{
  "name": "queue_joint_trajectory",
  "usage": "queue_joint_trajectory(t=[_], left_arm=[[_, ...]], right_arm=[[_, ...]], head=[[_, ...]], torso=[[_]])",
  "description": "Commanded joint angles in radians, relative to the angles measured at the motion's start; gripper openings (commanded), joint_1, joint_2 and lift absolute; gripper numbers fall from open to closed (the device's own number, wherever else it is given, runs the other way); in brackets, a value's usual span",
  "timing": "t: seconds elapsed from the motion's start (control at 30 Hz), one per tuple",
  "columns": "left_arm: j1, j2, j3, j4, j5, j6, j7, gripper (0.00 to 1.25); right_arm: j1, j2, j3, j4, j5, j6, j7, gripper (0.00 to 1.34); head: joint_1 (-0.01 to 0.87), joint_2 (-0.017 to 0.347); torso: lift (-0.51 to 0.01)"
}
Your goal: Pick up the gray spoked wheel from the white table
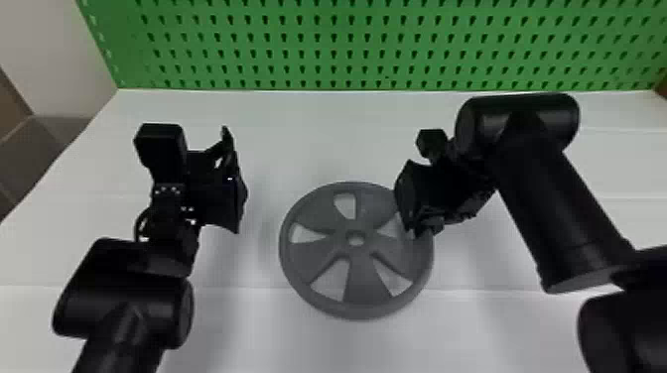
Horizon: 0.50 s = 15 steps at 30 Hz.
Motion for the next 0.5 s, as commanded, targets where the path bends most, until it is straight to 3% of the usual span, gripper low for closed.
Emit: queue_joint_trajectory(t=[0.0,0.13,0.47], left_arm=[[0.004,-0.001,0.003,-0.001,0.001,0.000,0.000,0.88],[0.006,0.001,0.004,-0.001,0.001,0.000,0.000,0.88],[0.007,-0.001,0.007,-0.001,0.001,0.000,0.000,0.88]], right_arm=[[0.009,0.001,-0.026,-0.025,0.001,-0.015,0.000,0.25],[0.031,0.001,-0.079,-0.065,0.006,-0.057,0.000,0.25],[0.022,0.001,-0.107,-0.155,0.046,-0.118,0.000,0.25]], head=[[0.782,0.057],[0.782,0.057],[0.782,0.057]], torso=[[-0.097],[-0.097],[-0.097]])
